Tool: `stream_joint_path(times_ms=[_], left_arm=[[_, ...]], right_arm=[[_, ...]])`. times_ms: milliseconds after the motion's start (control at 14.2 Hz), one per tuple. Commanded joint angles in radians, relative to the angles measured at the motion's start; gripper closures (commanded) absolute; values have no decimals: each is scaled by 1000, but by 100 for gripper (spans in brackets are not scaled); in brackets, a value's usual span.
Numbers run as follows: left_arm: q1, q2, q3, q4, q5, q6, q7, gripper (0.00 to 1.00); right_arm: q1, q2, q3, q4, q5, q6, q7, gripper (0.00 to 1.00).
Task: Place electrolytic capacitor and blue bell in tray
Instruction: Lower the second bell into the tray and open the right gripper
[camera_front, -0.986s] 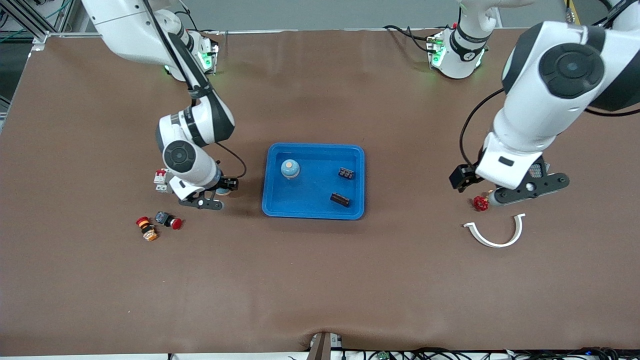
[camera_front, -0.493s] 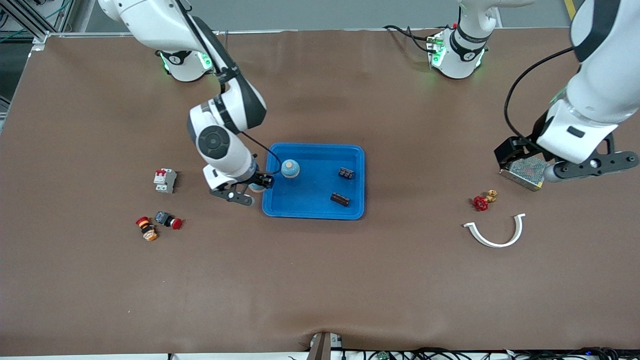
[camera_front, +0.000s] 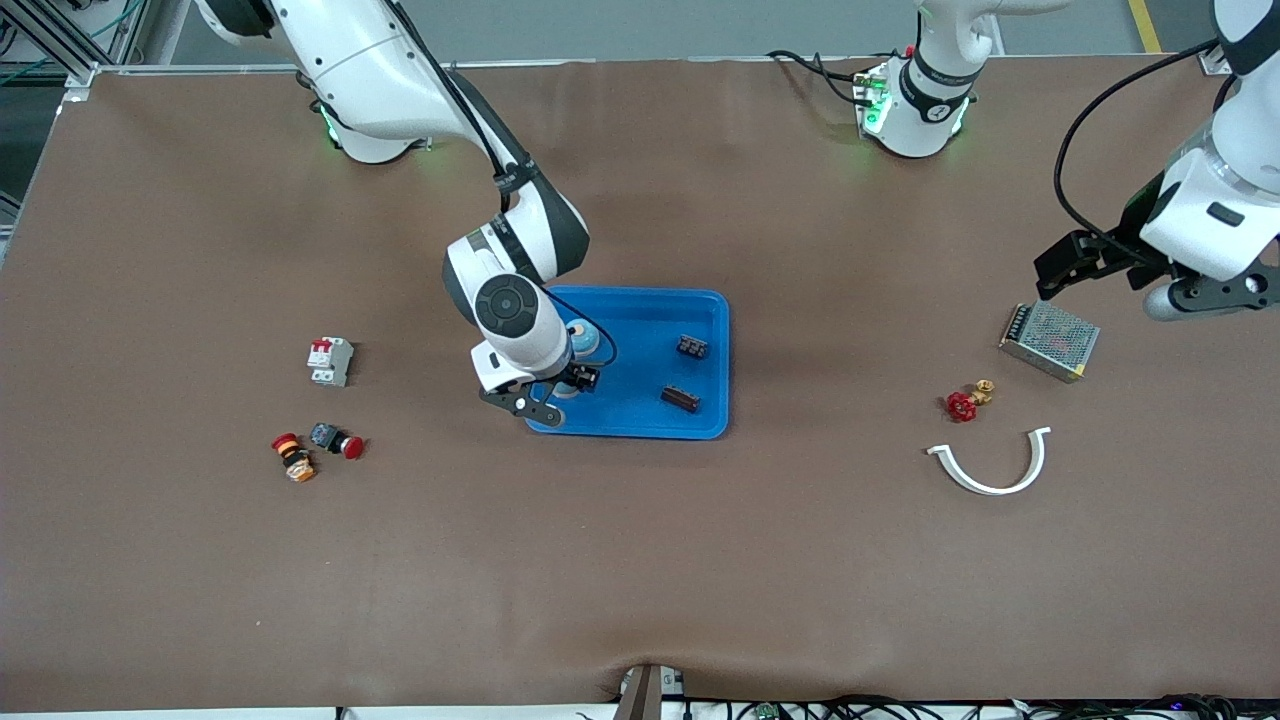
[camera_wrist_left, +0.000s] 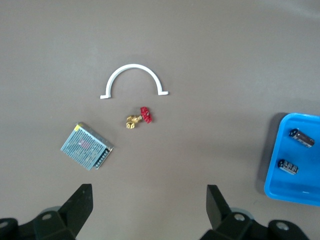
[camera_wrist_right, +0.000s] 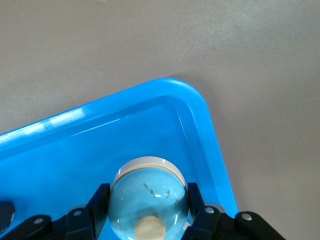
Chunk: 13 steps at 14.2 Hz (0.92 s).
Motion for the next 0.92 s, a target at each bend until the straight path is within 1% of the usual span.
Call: stream_joint_path(times_ms=[0,352,563,845], left_arm=[[-2,-55,10,-40,-19,-24,31,0],[12,-107,10,-97,-28,-25,74,0],[12,-126,15,-114,-42,-25,74,0],[14,-147,18,-131,-42,-27,107,0]], right_arm=[[5,15,-6,28,16,-8,14,55],[23,44,-6,30,11,-2,17,54],[29,58,-6,30,12,0,16,54],[31,73,-6,30,16,55,17,52]])
